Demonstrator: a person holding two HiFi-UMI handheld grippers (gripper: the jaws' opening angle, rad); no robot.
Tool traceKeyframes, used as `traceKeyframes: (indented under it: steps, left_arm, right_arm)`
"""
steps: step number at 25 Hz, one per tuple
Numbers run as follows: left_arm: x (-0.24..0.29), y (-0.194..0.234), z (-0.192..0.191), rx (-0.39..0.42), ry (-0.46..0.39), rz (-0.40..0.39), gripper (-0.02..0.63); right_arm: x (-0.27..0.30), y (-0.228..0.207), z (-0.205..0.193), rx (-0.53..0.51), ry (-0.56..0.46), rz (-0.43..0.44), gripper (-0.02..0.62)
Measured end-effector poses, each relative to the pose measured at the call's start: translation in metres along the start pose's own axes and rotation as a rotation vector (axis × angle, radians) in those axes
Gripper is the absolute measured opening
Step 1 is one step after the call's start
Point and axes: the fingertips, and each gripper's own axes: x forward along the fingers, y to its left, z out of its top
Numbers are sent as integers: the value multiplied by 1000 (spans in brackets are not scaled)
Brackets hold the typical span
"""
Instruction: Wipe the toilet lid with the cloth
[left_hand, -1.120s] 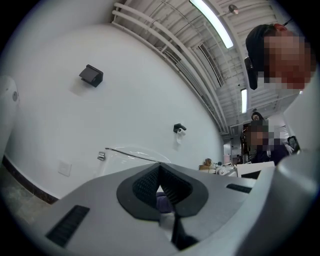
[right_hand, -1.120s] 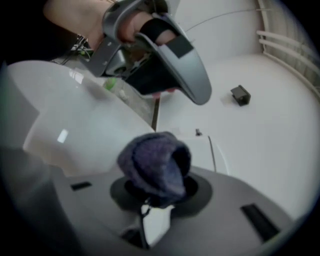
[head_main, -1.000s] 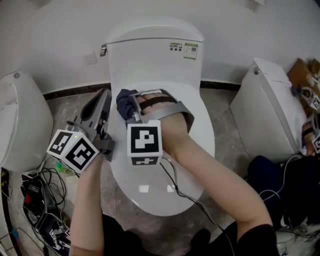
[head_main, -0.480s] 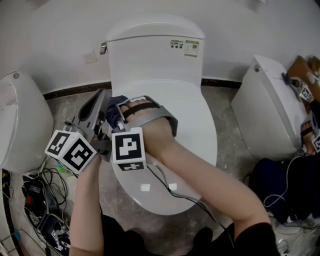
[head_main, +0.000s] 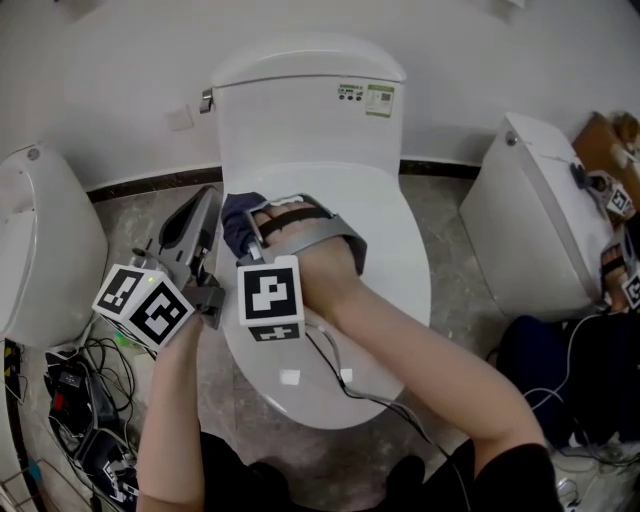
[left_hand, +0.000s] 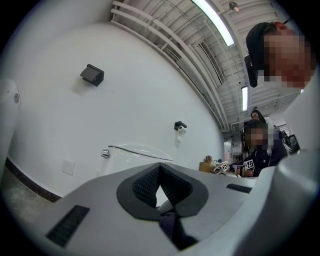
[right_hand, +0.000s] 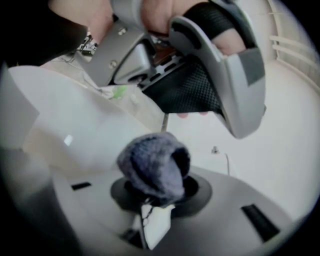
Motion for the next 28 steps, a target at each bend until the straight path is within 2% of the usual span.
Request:
traceKeyframes:
  steps: [14,28]
  left_arm:
    - [11,-6,-14,-4,22,-22,9]
    - [20,-16,-24,-2,38,-40,9]
  right_arm:
    - [-14,-1,-55,49,60,-7,95]
    - [-34,7,-134,85,146,-25,97]
